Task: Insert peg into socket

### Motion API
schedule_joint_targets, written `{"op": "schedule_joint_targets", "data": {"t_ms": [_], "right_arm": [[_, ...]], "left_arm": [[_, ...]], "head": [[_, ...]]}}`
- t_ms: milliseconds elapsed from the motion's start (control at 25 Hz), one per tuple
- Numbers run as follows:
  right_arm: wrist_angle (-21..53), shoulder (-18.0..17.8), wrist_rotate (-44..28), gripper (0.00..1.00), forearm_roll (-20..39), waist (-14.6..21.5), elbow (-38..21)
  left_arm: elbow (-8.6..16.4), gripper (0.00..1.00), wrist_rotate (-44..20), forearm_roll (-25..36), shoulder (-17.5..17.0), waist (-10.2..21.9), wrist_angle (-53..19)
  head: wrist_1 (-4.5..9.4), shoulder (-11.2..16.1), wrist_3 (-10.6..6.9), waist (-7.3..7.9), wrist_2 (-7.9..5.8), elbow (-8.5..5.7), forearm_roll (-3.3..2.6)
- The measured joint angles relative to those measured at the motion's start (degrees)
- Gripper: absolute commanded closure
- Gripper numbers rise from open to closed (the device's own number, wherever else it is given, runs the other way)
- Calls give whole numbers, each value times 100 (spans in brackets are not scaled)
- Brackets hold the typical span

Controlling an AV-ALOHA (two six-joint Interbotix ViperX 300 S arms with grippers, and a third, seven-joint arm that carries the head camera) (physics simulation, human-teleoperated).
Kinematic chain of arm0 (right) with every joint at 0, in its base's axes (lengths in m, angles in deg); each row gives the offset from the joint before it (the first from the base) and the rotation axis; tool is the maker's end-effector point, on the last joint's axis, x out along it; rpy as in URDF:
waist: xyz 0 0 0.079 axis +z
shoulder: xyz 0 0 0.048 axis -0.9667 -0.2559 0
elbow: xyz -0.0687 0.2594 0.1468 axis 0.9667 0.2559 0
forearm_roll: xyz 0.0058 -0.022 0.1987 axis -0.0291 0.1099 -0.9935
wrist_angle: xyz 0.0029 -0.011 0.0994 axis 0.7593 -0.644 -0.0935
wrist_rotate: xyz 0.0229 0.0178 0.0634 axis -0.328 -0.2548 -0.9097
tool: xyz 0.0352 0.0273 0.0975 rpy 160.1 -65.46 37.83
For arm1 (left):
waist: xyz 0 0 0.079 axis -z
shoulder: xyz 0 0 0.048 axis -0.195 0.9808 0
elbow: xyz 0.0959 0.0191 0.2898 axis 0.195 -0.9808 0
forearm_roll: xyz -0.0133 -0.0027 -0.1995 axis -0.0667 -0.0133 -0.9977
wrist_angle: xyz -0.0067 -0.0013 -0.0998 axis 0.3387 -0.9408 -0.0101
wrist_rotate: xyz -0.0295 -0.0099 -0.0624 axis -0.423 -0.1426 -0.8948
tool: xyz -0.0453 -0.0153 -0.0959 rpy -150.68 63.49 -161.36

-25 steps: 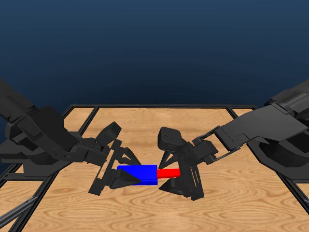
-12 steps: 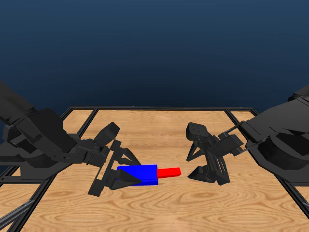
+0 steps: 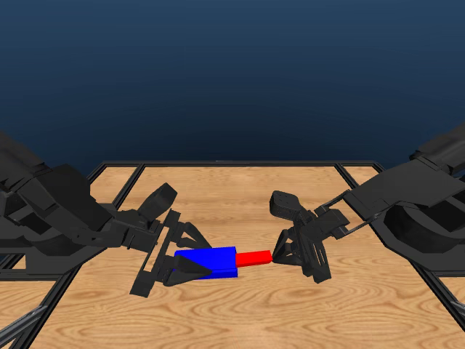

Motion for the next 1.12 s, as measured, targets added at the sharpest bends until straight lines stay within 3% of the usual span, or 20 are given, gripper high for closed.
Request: {"op": "schedule_joint_targets", "data": {"t_ms": [440, 680, 960, 1120], "right_arm": [[12, -275, 753, 100, 50, -30, -1031], [-101, -665, 1074, 100, -143, -51, -1397], [-256, -732, 1206, 100, -382, -71, -1314], [-433, -521, 1162, 100, -605, -79, -827]], "left_arm": [[-42, 100, -78, 59, 45, -14, 3], [-85, 100, -92, 25, 45, 15, 49], [-144, 100, -117, 7, 74, 64, 116], [-148, 100, -212, 52, 65, 70, 161]], "head": [[31, 0, -7, -11, 9, 0, 1], [34, 0, -12, 11, 8, 0, 8], [25, 0, -37, 53, -1, 0, 18], [12, 0, -47, 77, -5, 0, 24]]}}
